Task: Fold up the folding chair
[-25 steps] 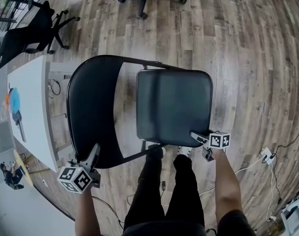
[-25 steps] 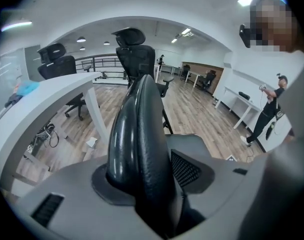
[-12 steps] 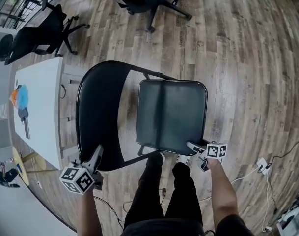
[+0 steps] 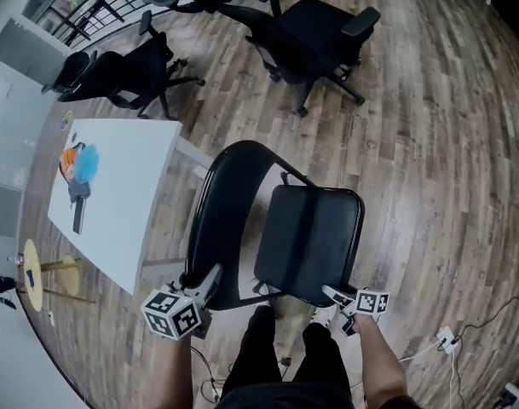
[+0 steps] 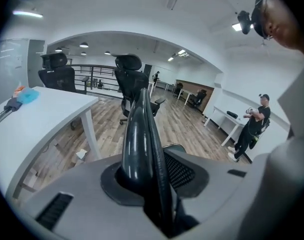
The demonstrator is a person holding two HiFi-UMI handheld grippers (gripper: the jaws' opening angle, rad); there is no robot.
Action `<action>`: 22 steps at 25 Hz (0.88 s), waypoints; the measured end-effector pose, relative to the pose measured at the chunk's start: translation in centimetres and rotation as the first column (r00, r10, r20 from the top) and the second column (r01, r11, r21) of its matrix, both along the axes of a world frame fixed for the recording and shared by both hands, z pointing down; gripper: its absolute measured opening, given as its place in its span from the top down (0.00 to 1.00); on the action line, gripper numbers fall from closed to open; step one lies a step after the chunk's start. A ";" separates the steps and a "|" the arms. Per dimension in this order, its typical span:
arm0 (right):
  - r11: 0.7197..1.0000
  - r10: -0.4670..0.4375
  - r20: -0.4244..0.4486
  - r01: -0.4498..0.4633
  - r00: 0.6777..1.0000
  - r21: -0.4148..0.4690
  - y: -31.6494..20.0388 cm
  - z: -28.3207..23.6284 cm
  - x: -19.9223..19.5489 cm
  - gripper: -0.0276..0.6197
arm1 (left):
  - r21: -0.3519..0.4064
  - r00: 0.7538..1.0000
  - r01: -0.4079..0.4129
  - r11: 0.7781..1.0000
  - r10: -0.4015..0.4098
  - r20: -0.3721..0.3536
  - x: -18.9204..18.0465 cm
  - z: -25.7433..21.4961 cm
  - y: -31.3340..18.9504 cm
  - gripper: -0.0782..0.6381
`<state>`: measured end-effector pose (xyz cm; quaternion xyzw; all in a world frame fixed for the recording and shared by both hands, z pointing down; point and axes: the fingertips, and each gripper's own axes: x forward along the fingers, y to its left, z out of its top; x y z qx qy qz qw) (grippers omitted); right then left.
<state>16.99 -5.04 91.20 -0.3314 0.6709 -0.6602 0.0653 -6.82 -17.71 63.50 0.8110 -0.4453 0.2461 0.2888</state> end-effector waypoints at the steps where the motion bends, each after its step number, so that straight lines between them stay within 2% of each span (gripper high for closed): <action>1: 1.000 -0.006 -0.002 0.006 1.000 0.001 -0.2 -1.2 -1.0 0.30 | 0.002 1.000 -0.003 1.000 0.003 -0.007 -0.2 -0.9 0.2 0.73; 6: 0.999 -0.006 -0.005 0.006 1.000 0.035 -2.0 -7.3 -6.2 0.30 | 0.044 1.000 -0.017 0.999 0.016 0.014 -1.4 -4.5 0.5 0.73; 10: 0.998 -0.006 0.015 0.005 1.000 0.056 -4.2 -12.2 -10.5 0.30 | 0.041 0.999 0.011 0.999 -0.009 -0.051 -2.7 -6.9 -0.4 0.76; 12: 0.996 -0.013 0.048 0.009 0.999 0.088 -5.4 -14.6 -13.3 0.30 | 0.030 0.997 0.015 0.999 -0.013 -0.072 -3.5 -8.0 -1.0 0.76; 20: 0.980 -0.066 0.189 0.028 0.980 0.196 -8.5 -21.7 -24.2 0.29 | 0.028 0.997 0.012 1.000 -0.010 -0.079 -7.6 -10.8 -1.4 0.76; 22: 0.984 -0.065 0.204 0.029 0.977 0.176 -9.1 -22.2 -26.2 0.30 | 0.023 0.995 0.007 1.000 -0.004 -0.104 -8.4 -11.2 -1.5 0.75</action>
